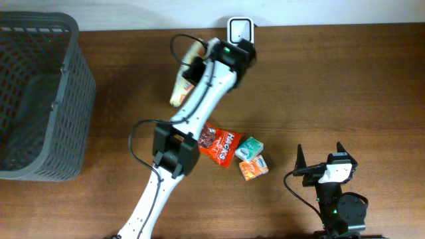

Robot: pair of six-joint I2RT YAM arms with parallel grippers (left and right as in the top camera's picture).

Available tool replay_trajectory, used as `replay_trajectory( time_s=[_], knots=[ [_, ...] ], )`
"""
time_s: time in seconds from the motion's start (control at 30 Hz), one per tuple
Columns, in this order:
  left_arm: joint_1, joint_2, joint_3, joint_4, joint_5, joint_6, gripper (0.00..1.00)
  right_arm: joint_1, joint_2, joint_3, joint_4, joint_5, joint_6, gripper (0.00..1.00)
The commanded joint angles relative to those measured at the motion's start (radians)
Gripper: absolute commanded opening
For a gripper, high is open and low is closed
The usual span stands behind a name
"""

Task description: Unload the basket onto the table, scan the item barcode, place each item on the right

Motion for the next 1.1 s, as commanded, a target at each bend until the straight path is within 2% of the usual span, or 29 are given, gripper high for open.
replay_trajectory(
  time_s=[0.0, 0.07, 0.13, 0.17, 0.23, 0.33, 0.43, 0.67, 0.7, 0.77, 0.9, 0.97, 1.07],
  knots=[
    [-0.077, -0.041, -0.033, -0.006, 0.090, -0.017, 0.00, -0.005, -0.006, -0.008, -0.004, 0.005, 0.008, 0.98],
    [-0.116, -0.041, -0.043, -0.005, 0.112, -0.017, 0.12, -0.005, -0.006, -0.008, -0.004, 0.005, 0.008, 0.98],
    [-0.145, -0.041, -0.043, -0.004, 0.135, -0.017, 0.32, -0.005, -0.006, -0.008, -0.004, 0.005, 0.008, 0.98],
    [-0.158, -0.041, -0.043, 0.000, 0.145, -0.017, 0.36, -0.005, -0.006, -0.008, -0.004, 0.005, 0.008, 0.98],
    [-0.179, -0.042, -0.043, 0.007, 0.164, -0.017, 0.35, -0.005, -0.006, -0.008, -0.004, 0.005, 0.008, 0.98],
    [-0.195, -0.042, -0.042, 0.010, 0.222, 0.000, 0.51, -0.005, -0.006, -0.008, -0.004, 0.005, 0.008, 0.98],
    [-0.185, -0.043, -0.001, -0.007, 0.359, 0.092, 0.53, -0.005, -0.006, -0.008, -0.004, 0.005, 0.008, 0.98],
    [-0.038, -0.155, 0.207, -0.019, 0.731, 0.123, 0.56, -0.005, -0.006, -0.008, -0.004, 0.005, 0.008, 0.98],
    [-0.010, -0.173, 0.232, -0.015, 0.760, 0.123, 0.55, -0.005, -0.006, -0.008, -0.004, 0.005, 0.008, 0.98],
    [0.053, -0.198, 0.275, -0.010, 0.781, 0.123, 0.45, -0.005, -0.006, -0.008, -0.004, 0.005, 0.008, 0.98],
    [0.169, -0.193, 0.287, -0.013, 0.783, 0.119, 0.08, -0.005, -0.006, -0.008, -0.004, 0.005, 0.008, 0.98],
    [0.198, -0.179, 0.268, -0.011, 0.801, 0.092, 0.00, -0.005, -0.006, -0.008, -0.004, 0.005, 0.008, 0.99],
    [0.217, -0.154, 0.215, 0.019, 0.902, 0.081, 0.00, -0.005, -0.006, -0.008, -0.004, 0.005, 0.008, 0.98]
  ],
)
